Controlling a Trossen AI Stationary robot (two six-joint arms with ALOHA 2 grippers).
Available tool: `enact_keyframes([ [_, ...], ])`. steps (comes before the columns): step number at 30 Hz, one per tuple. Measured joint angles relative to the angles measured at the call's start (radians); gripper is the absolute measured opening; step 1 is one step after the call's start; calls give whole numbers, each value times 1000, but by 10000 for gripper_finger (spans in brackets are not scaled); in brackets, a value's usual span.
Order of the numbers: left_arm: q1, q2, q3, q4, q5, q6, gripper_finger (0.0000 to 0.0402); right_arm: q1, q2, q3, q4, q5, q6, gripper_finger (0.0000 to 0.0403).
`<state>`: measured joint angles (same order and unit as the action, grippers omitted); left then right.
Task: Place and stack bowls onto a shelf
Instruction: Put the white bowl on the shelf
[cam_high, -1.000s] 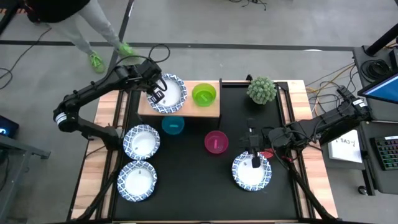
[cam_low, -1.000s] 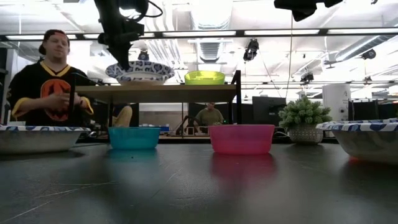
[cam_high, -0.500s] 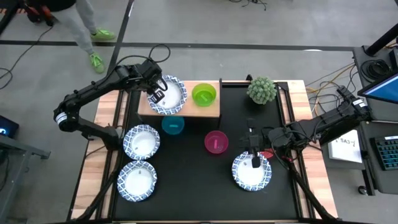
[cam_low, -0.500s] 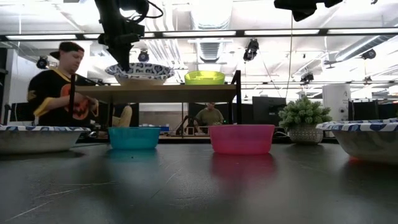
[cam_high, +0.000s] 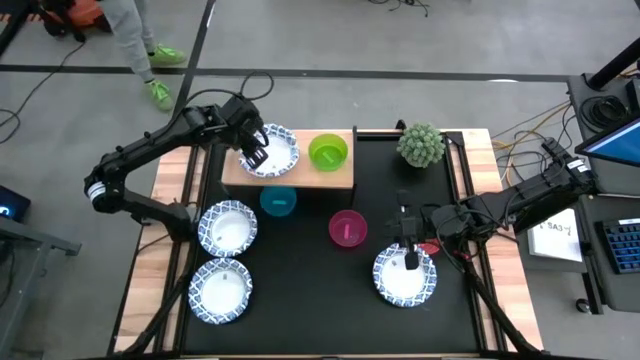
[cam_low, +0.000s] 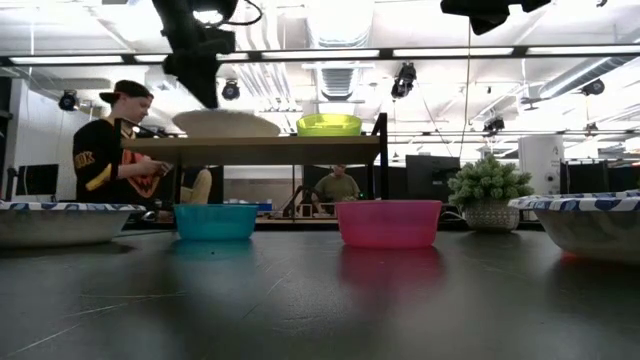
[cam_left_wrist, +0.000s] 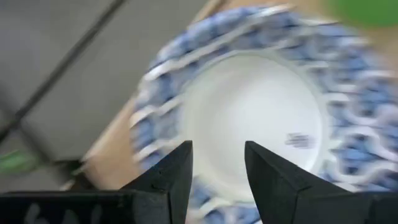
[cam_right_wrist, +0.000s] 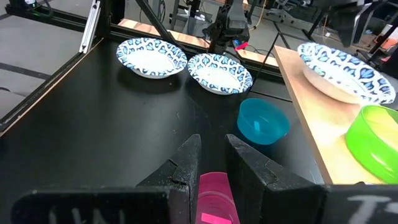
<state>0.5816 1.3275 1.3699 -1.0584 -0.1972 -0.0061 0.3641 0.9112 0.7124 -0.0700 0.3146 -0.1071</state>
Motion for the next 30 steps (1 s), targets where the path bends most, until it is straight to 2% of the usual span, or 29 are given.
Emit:
enact_keyframes([
  [7,1,6,-106,59,-55,19,98,0,0,0,0,0,2,63],
  [12,2,10,-174,98,-253,21,77,0,0,-1,0,0,2,63],
  [14,4,10,-187,108,-297,21,70,-1,0,-1,0,0,1,63],
  [21,13,10,-198,184,-333,34,57,-1,0,-1,0,0,2,63],
  [25,4,6,-170,178,-273,29,57,-1,0,-1,1,1,2,63],
  [30,-14,-25,-157,169,38,51,57,-1,0,-2,0,1,2,63],
])
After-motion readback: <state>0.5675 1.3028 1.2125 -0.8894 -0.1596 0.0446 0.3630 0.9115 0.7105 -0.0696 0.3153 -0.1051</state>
